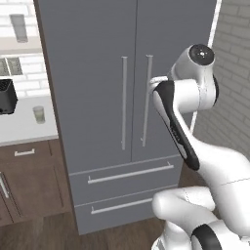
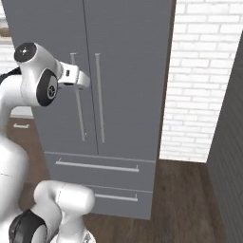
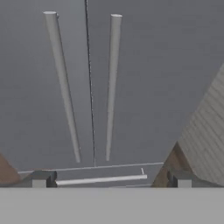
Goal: Grab a lemon wedge from the fridge and one ice cube from the ice bowl, and put them in the glass of lemonade.
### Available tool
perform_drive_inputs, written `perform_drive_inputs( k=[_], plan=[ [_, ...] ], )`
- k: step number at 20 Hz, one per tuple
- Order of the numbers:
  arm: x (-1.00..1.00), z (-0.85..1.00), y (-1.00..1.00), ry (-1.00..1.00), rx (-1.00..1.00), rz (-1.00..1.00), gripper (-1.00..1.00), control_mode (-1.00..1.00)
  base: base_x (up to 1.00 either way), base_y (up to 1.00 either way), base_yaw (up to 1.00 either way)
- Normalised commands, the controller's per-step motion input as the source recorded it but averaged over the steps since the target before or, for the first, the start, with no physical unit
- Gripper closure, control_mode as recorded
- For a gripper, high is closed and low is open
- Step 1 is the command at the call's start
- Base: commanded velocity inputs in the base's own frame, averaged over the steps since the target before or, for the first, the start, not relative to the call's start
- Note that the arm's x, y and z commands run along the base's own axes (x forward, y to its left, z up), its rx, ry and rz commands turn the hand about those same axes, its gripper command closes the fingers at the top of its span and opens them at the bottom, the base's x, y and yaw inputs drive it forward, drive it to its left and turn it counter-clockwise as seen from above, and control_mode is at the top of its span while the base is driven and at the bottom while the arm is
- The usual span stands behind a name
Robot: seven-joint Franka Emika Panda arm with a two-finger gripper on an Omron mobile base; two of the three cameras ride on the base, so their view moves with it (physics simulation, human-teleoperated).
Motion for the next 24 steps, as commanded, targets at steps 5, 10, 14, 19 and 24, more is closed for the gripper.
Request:
perform_drive_inputs(
  k=[5,10,14,19,24],
  plan=[
    [0.68,-0.42,0.0,0.01,0.0,-0.01,-1.0,-1.0,0.0,0.0,0.0],
    [0.53,-0.4,0.0,0.12,0.0,0.01,-1.0,-1.0,0.0,0.0,0.0],
    [0.73,-0.5,0.0,0.12,0.0,0.08,-1.0,-1.0,0.0,0.0,0.0],
    [0.74,-0.57,-0.14,0.07,0.0,0.07,-1.0,-1.0,0.0,0.0,0.0],
    [0.27,-0.21,-0.3,0.0,0.01,0.01,-1.0,-1.0,0.0,0.0,0.0]
  ],
)
